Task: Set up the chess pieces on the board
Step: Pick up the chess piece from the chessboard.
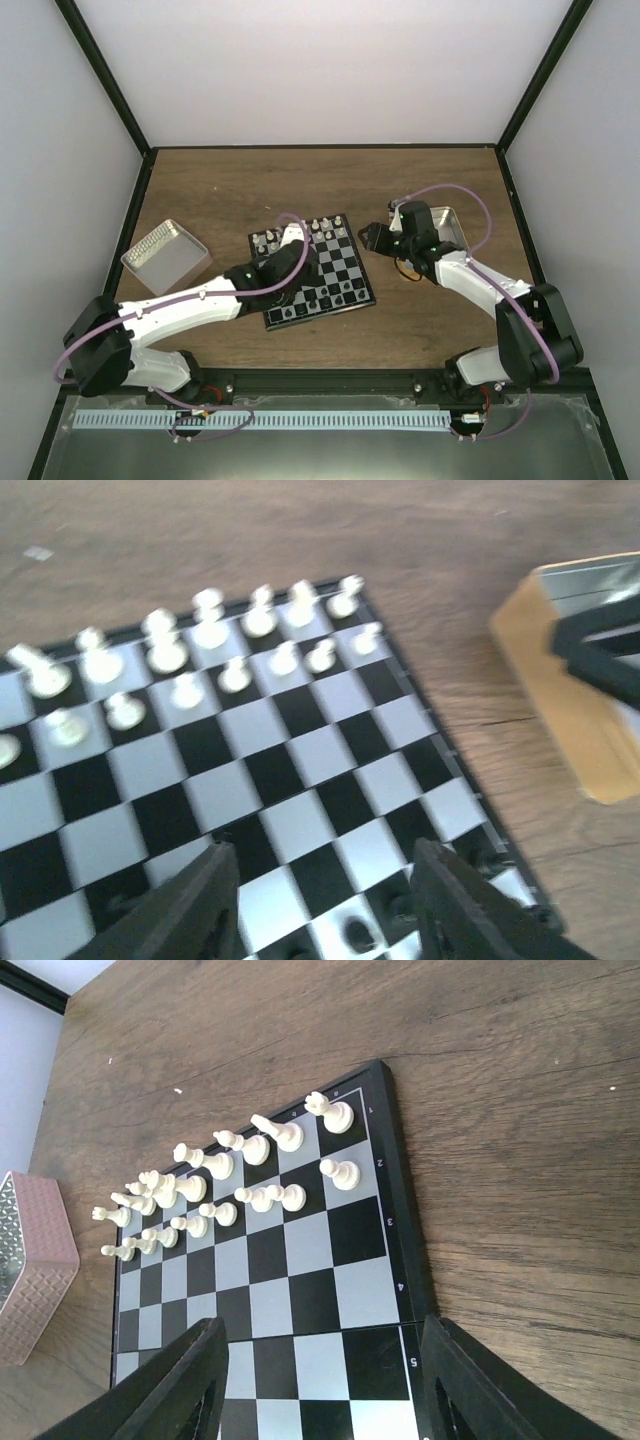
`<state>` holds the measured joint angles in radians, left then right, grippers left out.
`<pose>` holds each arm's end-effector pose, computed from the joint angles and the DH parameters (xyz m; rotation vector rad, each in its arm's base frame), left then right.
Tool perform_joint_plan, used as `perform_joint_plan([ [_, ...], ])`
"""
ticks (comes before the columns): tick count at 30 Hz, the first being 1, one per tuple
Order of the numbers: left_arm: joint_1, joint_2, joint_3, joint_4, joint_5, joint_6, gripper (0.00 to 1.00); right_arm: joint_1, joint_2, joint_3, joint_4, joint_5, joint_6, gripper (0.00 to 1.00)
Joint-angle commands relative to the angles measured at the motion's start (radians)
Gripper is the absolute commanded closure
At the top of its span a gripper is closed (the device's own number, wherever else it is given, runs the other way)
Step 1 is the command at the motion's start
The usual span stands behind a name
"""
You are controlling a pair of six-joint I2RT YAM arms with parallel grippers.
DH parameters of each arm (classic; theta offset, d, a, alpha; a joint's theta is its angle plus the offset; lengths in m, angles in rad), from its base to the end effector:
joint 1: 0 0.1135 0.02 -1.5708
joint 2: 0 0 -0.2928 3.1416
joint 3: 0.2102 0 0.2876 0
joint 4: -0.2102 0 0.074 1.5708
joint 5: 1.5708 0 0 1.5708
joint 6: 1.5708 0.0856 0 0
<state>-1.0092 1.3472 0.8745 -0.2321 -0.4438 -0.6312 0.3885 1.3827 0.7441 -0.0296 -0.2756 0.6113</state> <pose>0.2165 -0.2750 0.2264 0.1892 2.2180 -0.4077 0.3147 0.1540 0.1848 0.1040 2.3459 0.8294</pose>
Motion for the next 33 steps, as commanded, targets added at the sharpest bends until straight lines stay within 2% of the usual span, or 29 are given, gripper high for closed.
perform_joint_plan([
  [1,0.065,-0.042,-0.021,-0.244,0.014,-0.156,0.48,0.003,0.017,0.054,-0.001,-0.031,0.011,0.45],
  [4,0.094,-0.071,-0.084,-0.257,0.053,-0.188,0.42,0.009,0.026,0.057,-0.002,-0.032,0.014,0.45],
  [6,0.124,-0.077,-0.122,-0.241,0.103,-0.19,0.42,0.014,0.033,0.06,0.0,-0.032,0.017,0.45],
  [10,0.169,-0.05,-0.137,-0.208,0.192,-0.165,0.58,0.031,0.04,0.071,-0.001,-0.032,0.015,0.45],
  [16,0.187,0.038,-0.094,-0.219,0.202,-0.145,0.6,0.038,0.039,0.072,-0.004,-0.025,0.01,0.45],
  [18,0.194,0.064,-0.082,-0.213,0.19,-0.142,0.67,0.039,0.038,0.07,-0.004,-0.023,0.011,0.45],
  [24,0.202,0.141,-0.037,-0.208,0.171,-0.13,0.72,0.038,0.036,0.069,-0.007,-0.018,0.003,0.45],
  [29,0.204,0.17,-0.025,-0.213,0.182,-0.124,0.78,0.038,0.035,0.069,-0.015,-0.007,-0.004,0.45],
  [33,0.205,0.169,-0.026,-0.227,0.191,-0.119,0.78,0.038,0.035,0.066,-0.013,-0.002,-0.004,0.45],
])
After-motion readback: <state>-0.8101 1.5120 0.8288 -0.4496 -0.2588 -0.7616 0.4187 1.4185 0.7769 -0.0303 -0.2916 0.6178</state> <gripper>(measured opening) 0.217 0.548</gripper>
